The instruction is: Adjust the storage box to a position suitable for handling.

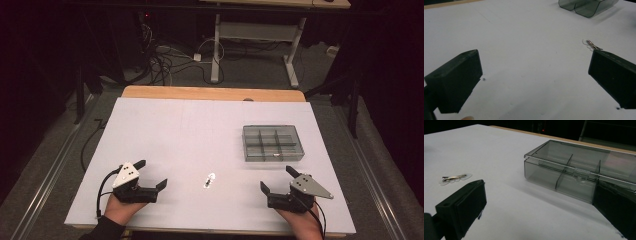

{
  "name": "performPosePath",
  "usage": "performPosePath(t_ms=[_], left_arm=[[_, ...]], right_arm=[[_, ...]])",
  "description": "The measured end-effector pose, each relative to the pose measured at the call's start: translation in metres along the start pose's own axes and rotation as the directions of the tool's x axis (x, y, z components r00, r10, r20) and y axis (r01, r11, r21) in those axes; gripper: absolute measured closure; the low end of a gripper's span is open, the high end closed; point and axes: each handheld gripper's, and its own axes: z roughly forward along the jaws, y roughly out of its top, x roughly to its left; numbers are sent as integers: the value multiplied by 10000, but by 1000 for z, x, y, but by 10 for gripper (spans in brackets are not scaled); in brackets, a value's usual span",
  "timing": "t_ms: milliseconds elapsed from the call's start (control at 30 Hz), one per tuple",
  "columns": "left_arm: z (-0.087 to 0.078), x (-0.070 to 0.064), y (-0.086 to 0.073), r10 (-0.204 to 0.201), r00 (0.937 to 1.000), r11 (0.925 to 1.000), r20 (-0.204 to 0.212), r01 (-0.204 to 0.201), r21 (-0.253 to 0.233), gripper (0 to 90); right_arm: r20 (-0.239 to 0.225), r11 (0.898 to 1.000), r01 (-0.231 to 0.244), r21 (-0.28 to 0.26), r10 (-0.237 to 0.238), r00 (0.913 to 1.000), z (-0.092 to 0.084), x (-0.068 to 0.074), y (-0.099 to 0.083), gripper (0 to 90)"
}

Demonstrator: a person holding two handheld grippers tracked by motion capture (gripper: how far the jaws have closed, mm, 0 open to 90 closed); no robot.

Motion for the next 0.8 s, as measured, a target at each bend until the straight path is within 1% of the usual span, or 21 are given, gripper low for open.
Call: performPosePath(t_ms=[100, 167, 467, 567, 800], left_arm=[[1, -2, 1, 102, 9999, 9999, 60, -102, -24, 0], [2, -2, 1, 127, 9999, 9999, 74, -127, -2, 0], [0, -1, 1, 34, 10000, 10000, 49, -34, -58, 0], [-1, 0, 1, 60, 9999, 10000, 85, -60, -16, 0], [-1, 2, 0, 21, 10000, 10000, -62, -21, -12, 0]], right_arm=[[54, 10000, 69, 29, -70, 10000, -1, 0, 0, 3], [48, 10000, -4, 11, 4, 10000, -2, 0, 0, 2], [23, 9999, 136, 41, -136, 9999, -1, 1, 0, 3], [16, 9998, 169, 48, -169, 9999, 0, 1, 0, 3], [9, 9998, 200, 94, -200, 9998, 1, 1, 0, 3]])
